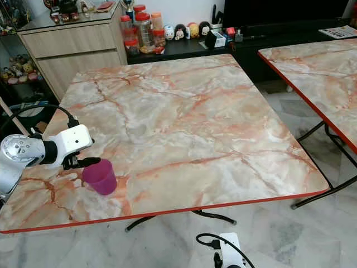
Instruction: Setting the table
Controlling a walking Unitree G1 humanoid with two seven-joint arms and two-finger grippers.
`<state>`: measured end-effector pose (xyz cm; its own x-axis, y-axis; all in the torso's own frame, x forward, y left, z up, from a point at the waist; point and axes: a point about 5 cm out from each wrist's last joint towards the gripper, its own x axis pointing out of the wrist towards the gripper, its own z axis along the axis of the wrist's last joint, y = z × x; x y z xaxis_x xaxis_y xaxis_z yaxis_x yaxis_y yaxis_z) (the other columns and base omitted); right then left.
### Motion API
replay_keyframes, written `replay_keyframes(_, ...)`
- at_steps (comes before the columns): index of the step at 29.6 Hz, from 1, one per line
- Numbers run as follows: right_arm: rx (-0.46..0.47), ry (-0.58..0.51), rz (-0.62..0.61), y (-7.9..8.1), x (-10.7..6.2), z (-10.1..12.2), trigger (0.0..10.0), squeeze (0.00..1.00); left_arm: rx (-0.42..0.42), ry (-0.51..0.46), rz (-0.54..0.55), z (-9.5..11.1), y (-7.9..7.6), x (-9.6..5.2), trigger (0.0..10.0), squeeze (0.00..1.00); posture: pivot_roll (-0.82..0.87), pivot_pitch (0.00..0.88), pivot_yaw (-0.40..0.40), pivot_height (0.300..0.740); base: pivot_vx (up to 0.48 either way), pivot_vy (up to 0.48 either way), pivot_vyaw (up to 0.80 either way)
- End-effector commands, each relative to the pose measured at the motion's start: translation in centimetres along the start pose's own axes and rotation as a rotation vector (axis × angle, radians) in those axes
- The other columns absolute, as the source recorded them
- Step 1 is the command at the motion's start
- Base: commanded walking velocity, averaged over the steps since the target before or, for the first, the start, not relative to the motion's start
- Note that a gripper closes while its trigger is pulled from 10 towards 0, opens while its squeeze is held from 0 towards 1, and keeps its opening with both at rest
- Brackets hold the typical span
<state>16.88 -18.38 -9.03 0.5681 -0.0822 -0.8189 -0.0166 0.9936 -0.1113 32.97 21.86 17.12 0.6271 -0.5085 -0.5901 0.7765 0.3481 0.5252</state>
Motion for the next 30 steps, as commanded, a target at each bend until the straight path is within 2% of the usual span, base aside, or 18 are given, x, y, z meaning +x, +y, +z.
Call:
replay_keyframes(1,0.009,0.004,-0.002,0.1,0.0,0.0,10.0,0.0,-0.001,0.026,-0.029,-0.4,-0.4,0.0,10.0,0.0,0.03,0.0,0.065,0.74,0.0,0.0,0.0)
replay_keyframes(11,0.01,0.005,0.0,0.2,0.0,0.0,10.0,0.0,-0.008,0.017,-0.033,-0.3,-0.3,-0.5,10.0,0.0,0.03,0.0,0.067,0.74,0.0,0.0,0.0)
replay_keyframes(20,0.01,0.002,-0.001,0.2,0.0,0.0,10.0,0.0,0.0,0.028,-0.044,-0.3,-0.8,0.7,10.0,0.0,0.03,0.0,0.07,0.74,0.0,0.0,0.0)
replay_keyframes(30,0.011,0.004,-0.002,0.2,0.0,0.0,10.0,0.0,0.005,0.038,-0.035,-0.5,-0.7,0.9,10.0,0.0,0.03,0.0,0.07,0.74,0.0,0.0,0.0)
